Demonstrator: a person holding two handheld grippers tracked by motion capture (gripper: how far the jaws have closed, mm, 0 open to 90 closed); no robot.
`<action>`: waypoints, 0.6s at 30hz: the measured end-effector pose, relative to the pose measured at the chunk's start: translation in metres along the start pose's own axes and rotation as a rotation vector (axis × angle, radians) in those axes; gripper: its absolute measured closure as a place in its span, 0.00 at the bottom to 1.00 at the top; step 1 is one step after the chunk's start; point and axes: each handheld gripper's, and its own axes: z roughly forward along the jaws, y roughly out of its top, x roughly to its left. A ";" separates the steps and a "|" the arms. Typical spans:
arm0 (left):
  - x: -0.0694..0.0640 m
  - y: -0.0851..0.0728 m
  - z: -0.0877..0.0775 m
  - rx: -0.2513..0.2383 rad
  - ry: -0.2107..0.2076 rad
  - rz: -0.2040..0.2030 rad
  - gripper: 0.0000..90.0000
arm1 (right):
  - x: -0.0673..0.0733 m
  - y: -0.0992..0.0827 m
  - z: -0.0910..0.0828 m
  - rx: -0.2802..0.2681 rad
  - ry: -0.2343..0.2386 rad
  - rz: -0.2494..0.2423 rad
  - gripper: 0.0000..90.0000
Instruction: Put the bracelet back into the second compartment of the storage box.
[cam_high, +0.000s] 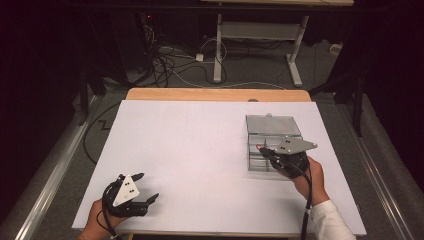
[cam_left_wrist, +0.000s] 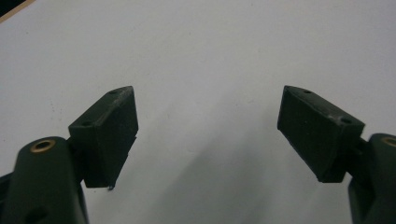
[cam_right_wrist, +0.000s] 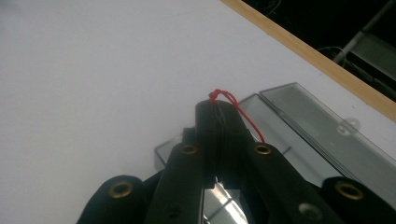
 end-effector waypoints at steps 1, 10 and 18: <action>0.000 0.000 0.000 0.001 0.000 0.001 0.21 | -0.003 -0.002 0.000 0.005 -0.013 0.002 1.00; 0.000 0.000 0.000 0.000 0.011 -0.019 0.21 | -0.023 -0.014 0.004 0.039 -0.060 0.059 1.00; -0.001 0.000 0.002 0.003 0.009 -0.018 0.21 | -0.037 -0.023 0.013 0.068 -0.078 0.101 0.98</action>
